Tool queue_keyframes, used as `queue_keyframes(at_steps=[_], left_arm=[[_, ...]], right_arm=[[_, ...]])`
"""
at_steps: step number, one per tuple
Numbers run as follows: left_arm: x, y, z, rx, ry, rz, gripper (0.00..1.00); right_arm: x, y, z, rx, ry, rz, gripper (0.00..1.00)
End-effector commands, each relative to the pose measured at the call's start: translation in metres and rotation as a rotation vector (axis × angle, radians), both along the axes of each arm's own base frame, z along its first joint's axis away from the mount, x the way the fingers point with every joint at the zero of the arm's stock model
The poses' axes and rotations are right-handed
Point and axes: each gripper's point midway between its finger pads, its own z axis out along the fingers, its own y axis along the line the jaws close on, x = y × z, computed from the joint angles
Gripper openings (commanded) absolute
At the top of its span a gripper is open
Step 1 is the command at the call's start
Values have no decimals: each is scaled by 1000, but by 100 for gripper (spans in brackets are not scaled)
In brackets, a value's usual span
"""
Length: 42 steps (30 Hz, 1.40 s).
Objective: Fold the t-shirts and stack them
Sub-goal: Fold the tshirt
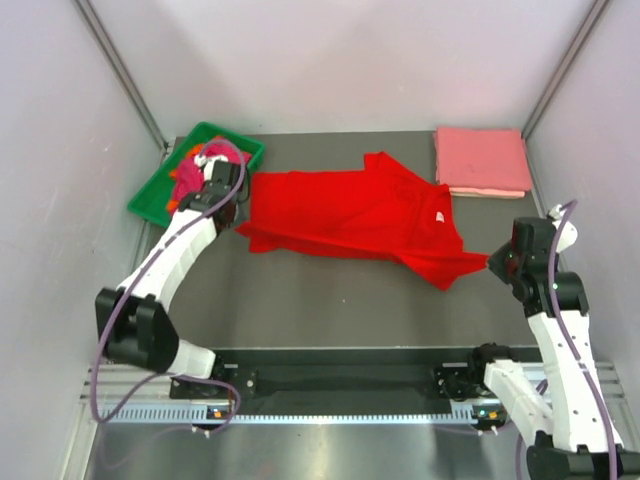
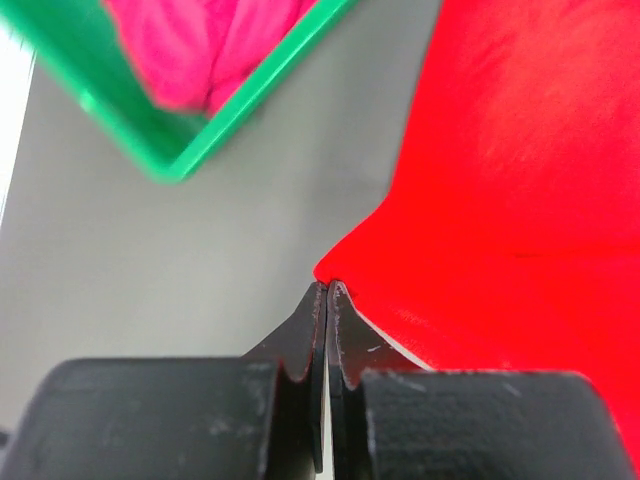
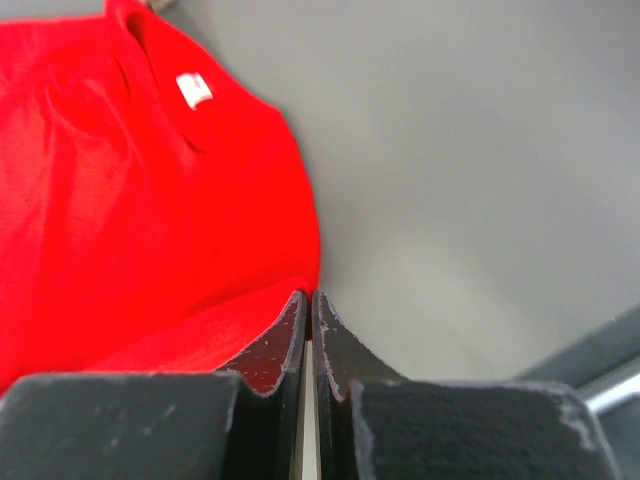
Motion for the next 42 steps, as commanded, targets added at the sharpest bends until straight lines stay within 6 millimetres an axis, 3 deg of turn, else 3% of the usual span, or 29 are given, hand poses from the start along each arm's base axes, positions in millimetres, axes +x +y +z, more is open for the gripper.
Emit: queue_keyframes(at_steps=[1, 6, 10, 12, 15, 17, 22, 27, 29, 37, 42], left_arm=[[-39, 16, -8, 23, 38, 37, 0], [-77, 15, -1, -46, 9, 32, 0], [-105, 18, -7, -64, 33, 33, 0], [-113, 18, -3, -73, 5, 54, 0], [-121, -2, -1, -112, 8, 0, 0], [-126, -10, -8, -122, 35, -8, 0], [-130, -22, -51, -175, 118, 23, 0], [-106, -14, -60, -107, 88, 80, 0], [-94, -10, -53, -78, 69, 103, 0], [-41, -12, -59, -30, 65, 120, 0], [-15, -15, -67, -43, 94, 125, 0]], right_arm=[[-30, -3, 5, -22, 49, 14, 0], [-57, 1, 7, -12, 41, 43, 0], [-75, 2, 14, -12, 33, 55, 0], [-81, 5, 13, -4, 39, 75, 0], [-88, 8, 5, 1, 55, 96, 0], [-91, 8, -3, -4, 76, 102, 0], [-81, 10, -20, -6, 106, 126, 0], [-52, 11, -26, -15, 123, 154, 0], [-41, 10, -29, -34, 136, 169, 0], [21, 11, -27, -55, 155, 198, 0], [55, 8, -40, -87, 203, 219, 0]])
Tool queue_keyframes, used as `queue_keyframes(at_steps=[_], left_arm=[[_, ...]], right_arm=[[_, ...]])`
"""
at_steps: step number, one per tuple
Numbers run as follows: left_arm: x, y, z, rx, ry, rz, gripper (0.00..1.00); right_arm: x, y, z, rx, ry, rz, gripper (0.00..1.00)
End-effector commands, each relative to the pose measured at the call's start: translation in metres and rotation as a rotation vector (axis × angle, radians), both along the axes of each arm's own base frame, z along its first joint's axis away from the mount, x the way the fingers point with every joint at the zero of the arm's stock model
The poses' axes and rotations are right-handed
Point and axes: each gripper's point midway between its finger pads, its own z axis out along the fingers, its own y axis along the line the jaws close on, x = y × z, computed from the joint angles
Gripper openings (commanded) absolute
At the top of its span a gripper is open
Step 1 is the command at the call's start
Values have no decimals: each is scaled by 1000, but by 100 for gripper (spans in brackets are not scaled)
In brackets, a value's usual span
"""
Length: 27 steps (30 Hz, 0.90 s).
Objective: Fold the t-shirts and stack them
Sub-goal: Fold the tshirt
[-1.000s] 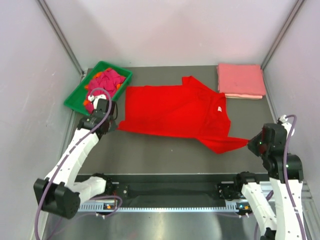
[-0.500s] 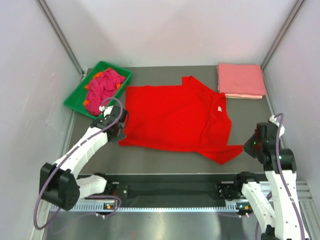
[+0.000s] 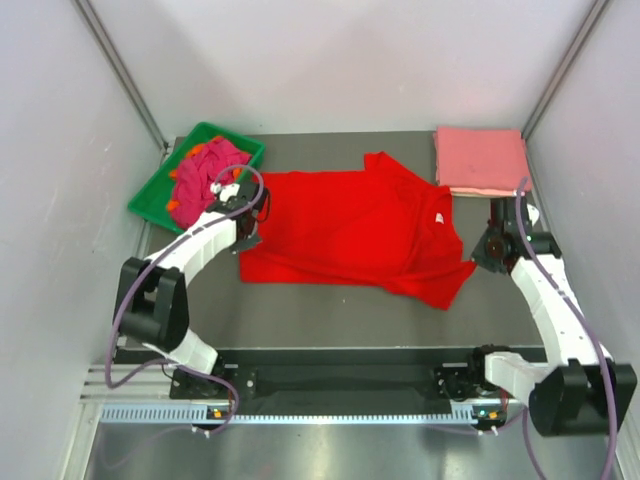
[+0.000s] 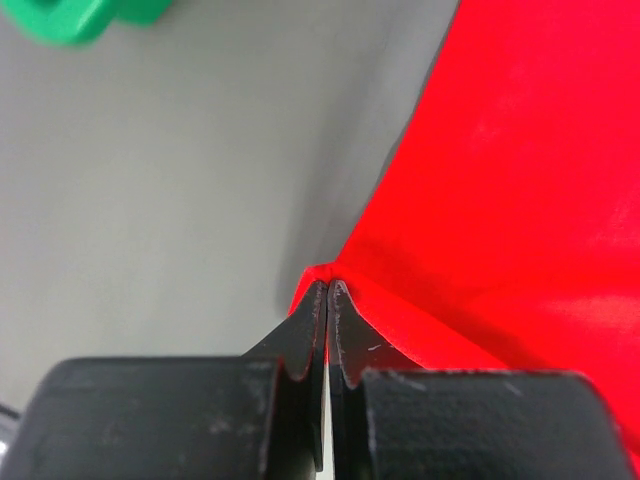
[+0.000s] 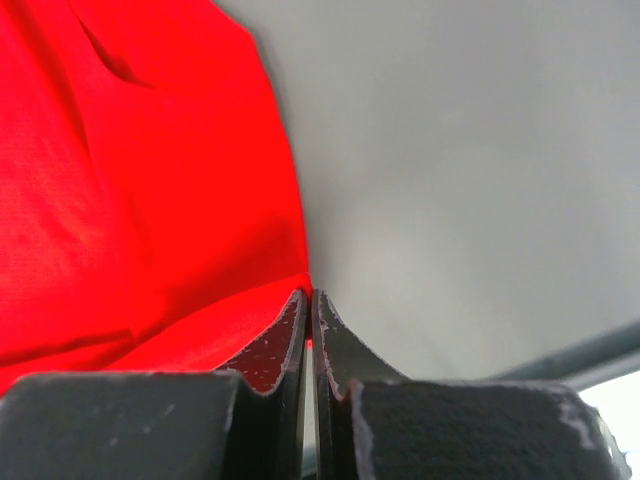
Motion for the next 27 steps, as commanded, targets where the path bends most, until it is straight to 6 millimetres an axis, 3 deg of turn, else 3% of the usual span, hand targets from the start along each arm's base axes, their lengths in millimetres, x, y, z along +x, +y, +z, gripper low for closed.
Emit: queue_keyframes(at_steps=[1, 9, 17, 24, 27], left_arm=[[34, 2, 14, -11, -74, 13, 0], [62, -5, -5, -34, -40, 7, 0], [69, -7, -20, -30, -15, 4, 0], [72, -8, -23, -29, -9, 6, 0], [72, -5, -23, -14, -11, 14, 0]], right_arm=[[48, -5, 24, -42, -110, 32, 0], [96, -3, 16, -98, -60, 159, 0], [134, 5, 22, -220, -53, 261, 0], [160, 26, 28, -284, -96, 377, 0], [168, 25, 26, -343, -87, 393, 0]])
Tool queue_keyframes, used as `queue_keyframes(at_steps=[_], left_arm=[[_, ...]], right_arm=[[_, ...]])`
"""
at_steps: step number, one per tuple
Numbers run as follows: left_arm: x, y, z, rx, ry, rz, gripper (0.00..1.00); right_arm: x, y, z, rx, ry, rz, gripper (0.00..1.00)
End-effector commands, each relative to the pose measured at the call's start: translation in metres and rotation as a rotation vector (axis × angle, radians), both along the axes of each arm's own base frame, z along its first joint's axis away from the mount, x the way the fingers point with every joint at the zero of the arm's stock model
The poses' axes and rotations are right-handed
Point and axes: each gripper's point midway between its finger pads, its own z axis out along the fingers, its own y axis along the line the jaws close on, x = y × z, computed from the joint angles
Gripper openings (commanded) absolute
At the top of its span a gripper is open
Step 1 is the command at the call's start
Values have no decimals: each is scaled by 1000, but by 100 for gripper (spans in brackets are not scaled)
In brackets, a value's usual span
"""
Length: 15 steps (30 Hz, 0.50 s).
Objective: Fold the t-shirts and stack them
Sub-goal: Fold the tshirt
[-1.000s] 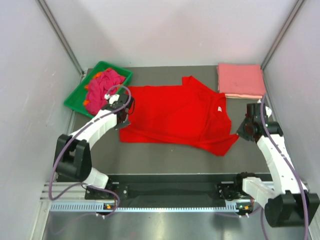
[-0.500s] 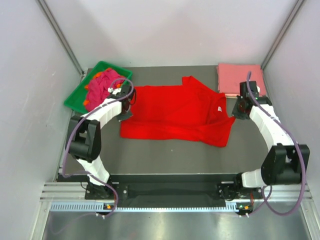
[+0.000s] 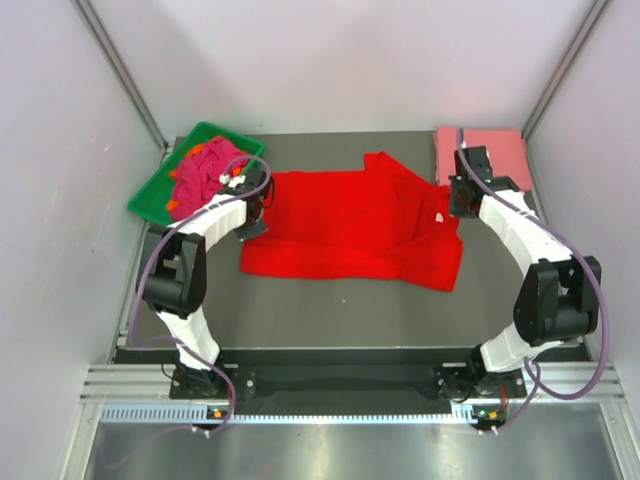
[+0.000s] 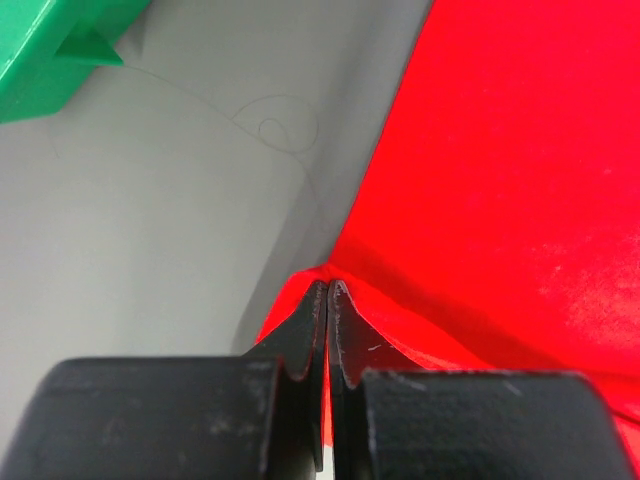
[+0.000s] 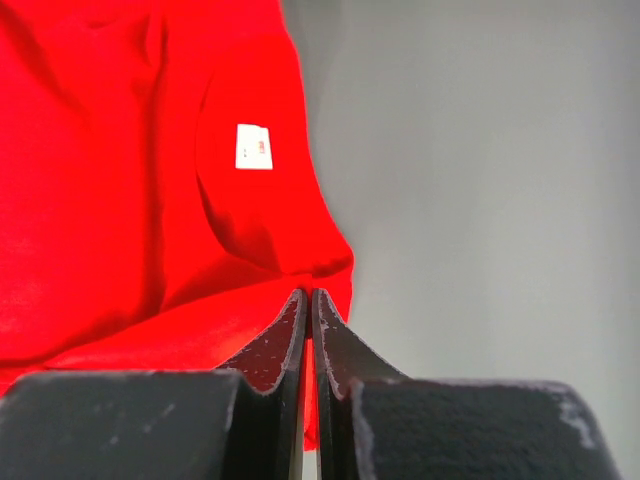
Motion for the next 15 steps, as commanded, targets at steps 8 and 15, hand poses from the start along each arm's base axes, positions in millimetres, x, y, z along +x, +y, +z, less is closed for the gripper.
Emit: queue_keyframes(at_steps=[8, 15], left_arm=[[19, 6, 2, 37, -41, 23, 0], [19, 5, -4, 34, -36, 34, 0]], right_arm=[[45, 6, 37, -184, -144, 73, 0], [60, 16, 47, -261, -214, 149, 0]])
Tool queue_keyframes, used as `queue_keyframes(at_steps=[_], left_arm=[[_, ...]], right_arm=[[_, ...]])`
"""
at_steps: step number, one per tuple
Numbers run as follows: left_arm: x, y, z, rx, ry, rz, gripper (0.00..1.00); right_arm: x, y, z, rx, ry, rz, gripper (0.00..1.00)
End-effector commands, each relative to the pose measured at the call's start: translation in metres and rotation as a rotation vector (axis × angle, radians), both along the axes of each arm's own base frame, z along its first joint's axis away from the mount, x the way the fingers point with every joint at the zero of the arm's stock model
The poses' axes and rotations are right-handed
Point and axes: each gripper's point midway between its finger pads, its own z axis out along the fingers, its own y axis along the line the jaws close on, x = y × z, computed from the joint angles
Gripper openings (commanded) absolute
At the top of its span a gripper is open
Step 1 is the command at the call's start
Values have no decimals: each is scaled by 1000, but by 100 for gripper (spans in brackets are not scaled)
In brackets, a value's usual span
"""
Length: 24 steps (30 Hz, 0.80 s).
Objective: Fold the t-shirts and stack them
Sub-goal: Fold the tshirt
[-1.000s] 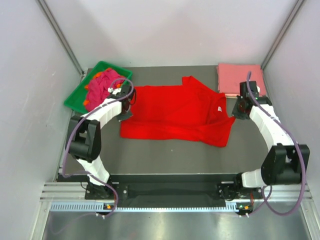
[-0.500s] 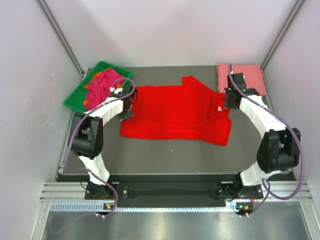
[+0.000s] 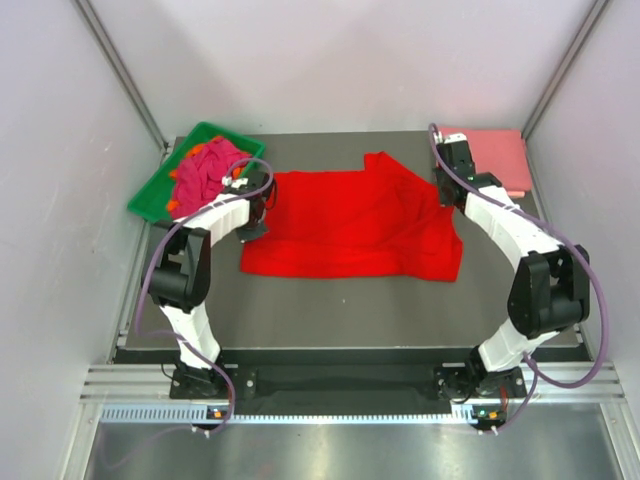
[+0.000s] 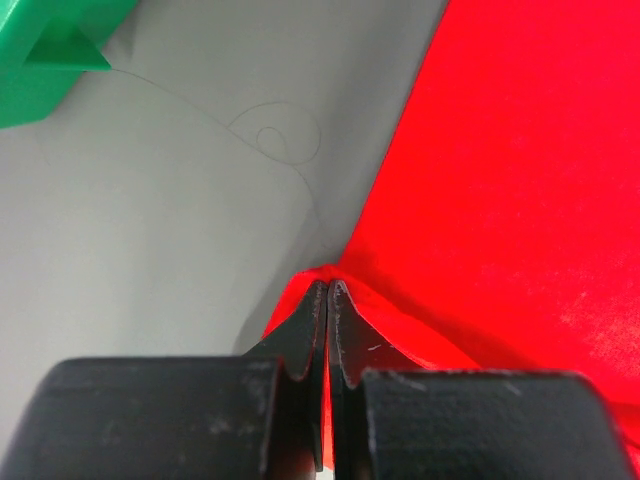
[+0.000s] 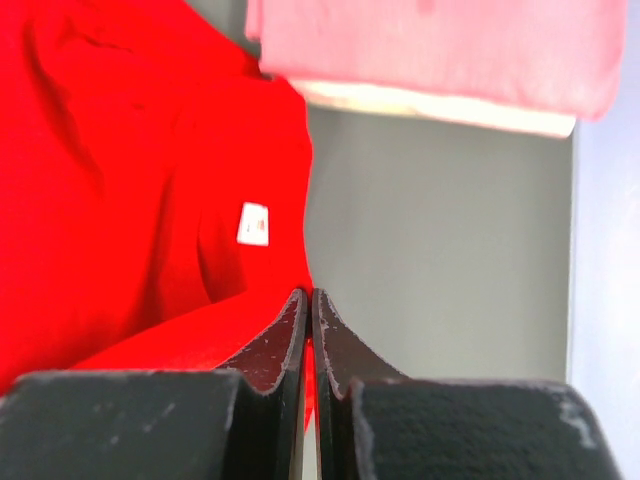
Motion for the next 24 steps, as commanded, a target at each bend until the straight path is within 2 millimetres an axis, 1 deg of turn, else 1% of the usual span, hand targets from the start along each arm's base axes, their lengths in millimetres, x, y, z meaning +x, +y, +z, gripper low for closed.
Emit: queue_keyframes(at_steps=[1, 3, 6, 9, 15, 18, 24], left_arm=[[16, 3, 11, 7, -68, 32, 0], [16, 3, 10, 5, -67, 37, 0], [16, 2, 8, 1, -61, 40, 0], [18, 4, 7, 1, -59, 47, 0], [21, 4, 9, -9, -66, 63, 0], [24, 4, 16, -17, -90, 82, 0], [28, 6, 30, -24, -145, 105, 0]], right_arm=[[25, 1, 30, -62, -133, 22, 0], [26, 0, 23, -89, -124, 35, 0], [31, -6, 19, -129, -126, 19, 0], [35, -7, 20, -144, -138, 16, 0], [35, 5, 20, -108, -145, 56, 0], [33, 8, 18, -106, -130, 69, 0], [29, 6, 11, -122, -90, 67, 0]])
